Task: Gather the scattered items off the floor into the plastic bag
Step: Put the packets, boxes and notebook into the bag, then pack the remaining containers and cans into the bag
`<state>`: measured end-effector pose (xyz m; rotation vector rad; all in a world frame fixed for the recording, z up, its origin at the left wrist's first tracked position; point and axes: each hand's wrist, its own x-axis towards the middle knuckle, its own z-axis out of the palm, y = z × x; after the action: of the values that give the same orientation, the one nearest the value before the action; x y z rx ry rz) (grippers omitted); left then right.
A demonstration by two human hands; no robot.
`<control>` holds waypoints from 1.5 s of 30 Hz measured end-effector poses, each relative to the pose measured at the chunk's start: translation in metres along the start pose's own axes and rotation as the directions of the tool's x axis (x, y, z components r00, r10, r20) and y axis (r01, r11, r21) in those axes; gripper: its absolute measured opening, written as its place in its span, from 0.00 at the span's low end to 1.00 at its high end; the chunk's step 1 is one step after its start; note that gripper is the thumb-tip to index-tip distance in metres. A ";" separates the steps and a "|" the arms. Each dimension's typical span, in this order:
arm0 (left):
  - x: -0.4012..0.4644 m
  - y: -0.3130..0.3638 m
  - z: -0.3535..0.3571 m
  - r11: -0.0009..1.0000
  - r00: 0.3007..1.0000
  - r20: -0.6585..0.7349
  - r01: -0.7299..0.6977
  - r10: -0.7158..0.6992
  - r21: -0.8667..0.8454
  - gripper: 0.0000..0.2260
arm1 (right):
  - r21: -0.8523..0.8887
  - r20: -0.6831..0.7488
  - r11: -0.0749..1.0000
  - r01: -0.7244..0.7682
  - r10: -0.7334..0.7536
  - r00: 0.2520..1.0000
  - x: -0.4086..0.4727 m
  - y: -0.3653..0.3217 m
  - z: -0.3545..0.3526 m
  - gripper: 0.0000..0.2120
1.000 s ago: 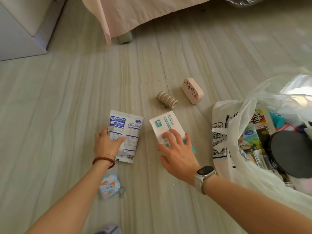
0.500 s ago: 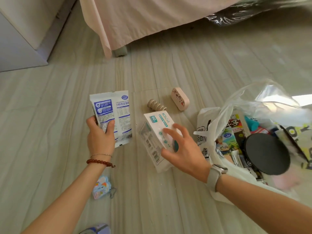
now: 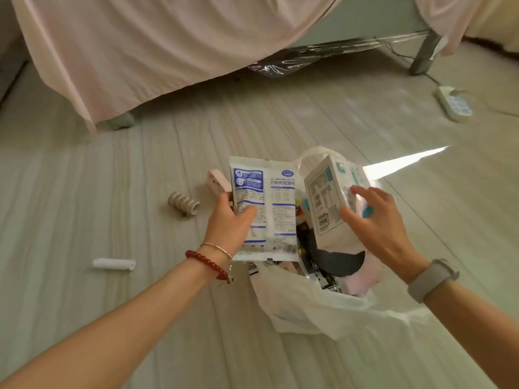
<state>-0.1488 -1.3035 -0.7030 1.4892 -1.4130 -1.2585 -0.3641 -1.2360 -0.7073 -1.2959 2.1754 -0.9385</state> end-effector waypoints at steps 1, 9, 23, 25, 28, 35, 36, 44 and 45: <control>-0.004 0.000 0.013 1.000 0.998 0.055 0.017 -0.018 0.023 0.10 | -0.031 0.020 0.999 -0.039 0.040 0.999 -0.002 0.011 -0.002 0.26; -0.005 -0.019 0.078 0.985 0.985 0.154 0.052 -0.078 0.167 0.11 | -0.601 0.098 0.791 0.116 -0.071 0.993 -0.009 0.060 0.001 0.25; 0.012 -0.049 0.080 0.506 0.981 0.165 -0.194 0.101 0.840 0.33 | -0.533 0.285 0.755 0.383 -0.266 0.921 -0.015 0.068 0.009 0.25; 0.017 -0.058 0.068 0.755 0.990 0.086 0.028 -0.112 0.656 0.30 | -0.480 0.442 0.701 0.527 -0.326 0.836 -0.020 0.062 0.021 0.26; 0.013 -0.073 0.056 0.816 0.968 0.140 0.092 -0.207 0.570 0.10 | -0.430 0.601 0.701 0.569 -0.248 0.760 -0.024 0.055 0.045 0.26; 0.018 -0.061 0.027 0.870 0.994 0.105 -0.026 -0.029 0.492 0.10 | -0.311 0.720 0.900 0.306 0.013 0.694 -0.004 0.033 0.070 0.21; 0.017 -0.063 0.024 0.883 0.993 0.109 -0.013 -0.043 0.469 0.12 | -0.255 0.712 0.934 0.251 0.006 0.702 -0.005 0.028 0.067 0.21; 0.003 -0.088 0.012 0.752 0.945 0.327 -0.216 0.001 0.623 0.24 | -0.350 0.727 0.824 0.445 -0.061 0.684 -0.041 0.017 0.059 0.22; 0.005 -0.090 0.005 0.745 0.950 0.311 -0.213 0.008 0.632 0.24 | -0.352 0.629 0.806 0.476 -0.172 0.758 -0.038 0.009 0.059 0.20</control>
<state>-0.1286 -1.2946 -0.7908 1.6636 -2.2888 -0.9583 -0.3124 -1.2193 -0.7528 -1.9595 1.7581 -0.0151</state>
